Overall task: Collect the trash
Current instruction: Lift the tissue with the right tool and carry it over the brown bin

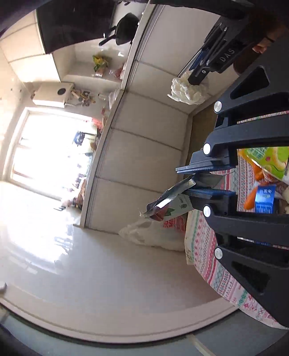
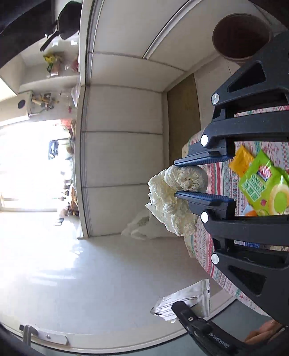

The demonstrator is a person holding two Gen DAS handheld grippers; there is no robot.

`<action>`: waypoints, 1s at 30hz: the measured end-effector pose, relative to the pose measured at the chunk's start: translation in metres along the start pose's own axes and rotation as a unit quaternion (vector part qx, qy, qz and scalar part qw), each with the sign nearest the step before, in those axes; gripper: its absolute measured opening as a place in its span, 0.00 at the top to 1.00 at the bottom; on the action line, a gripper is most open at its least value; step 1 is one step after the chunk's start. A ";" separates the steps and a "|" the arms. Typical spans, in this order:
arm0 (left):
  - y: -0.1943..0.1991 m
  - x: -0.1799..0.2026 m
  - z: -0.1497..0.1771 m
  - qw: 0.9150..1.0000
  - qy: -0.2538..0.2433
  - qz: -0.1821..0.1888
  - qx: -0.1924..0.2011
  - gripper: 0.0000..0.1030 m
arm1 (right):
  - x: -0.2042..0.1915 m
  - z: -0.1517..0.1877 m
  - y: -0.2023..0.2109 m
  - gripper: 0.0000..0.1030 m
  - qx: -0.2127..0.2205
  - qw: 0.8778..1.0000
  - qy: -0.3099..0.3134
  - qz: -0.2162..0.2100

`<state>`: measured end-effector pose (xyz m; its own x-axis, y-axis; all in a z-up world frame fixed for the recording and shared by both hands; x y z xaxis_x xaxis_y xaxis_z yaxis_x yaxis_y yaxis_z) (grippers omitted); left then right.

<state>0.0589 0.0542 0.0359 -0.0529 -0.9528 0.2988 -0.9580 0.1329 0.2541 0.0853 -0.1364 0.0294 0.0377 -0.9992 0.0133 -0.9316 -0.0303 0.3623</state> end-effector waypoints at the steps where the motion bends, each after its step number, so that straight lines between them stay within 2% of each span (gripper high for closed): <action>1: -0.003 0.010 -0.001 1.000 -0.003 0.012 0.001 0.88 | 0.010 0.000 0.001 0.80 0.003 1.000 -0.004 0.011; 6: -0.015 0.059 0.002 0.998 -0.010 0.069 -0.006 0.87 | 0.062 0.003 0.010 0.79 0.020 0.998 -0.026 0.056; 13: -0.032 0.100 0.023 0.993 -0.026 0.106 -0.039 0.87 | 0.124 0.005 0.026 0.79 0.031 0.992 -0.072 0.100; 19: -0.035 0.144 0.036 0.988 -0.046 0.135 -0.051 0.87 | 0.161 0.018 0.040 0.79 0.024 0.987 -0.081 0.135; 24: -0.039 0.189 0.051 0.982 -0.058 0.167 -0.068 0.86 | 0.199 0.030 0.054 0.79 0.015 0.981 -0.108 0.162; 30: -0.049 0.252 0.073 0.970 -0.077 0.208 -0.096 0.86 | 0.262 0.046 0.065 0.79 0.006 0.966 -0.156 0.204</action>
<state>0.0720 -0.2121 0.0320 -0.4795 -0.8335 0.2746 -0.7757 0.5489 0.3114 0.0182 -0.4014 0.0130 -0.4425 -0.8874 -0.1292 -0.8502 0.3694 0.3751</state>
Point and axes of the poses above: each gripper's, at about its wrist camera, not at the fingertips, and y roughly against the way its jaws point, x to its right, z to its underside, the point moved 1 cm from there along -y, roughly the way its jaws point, and after that the axes turned 4 degrees about y, right-handed, at the moved point
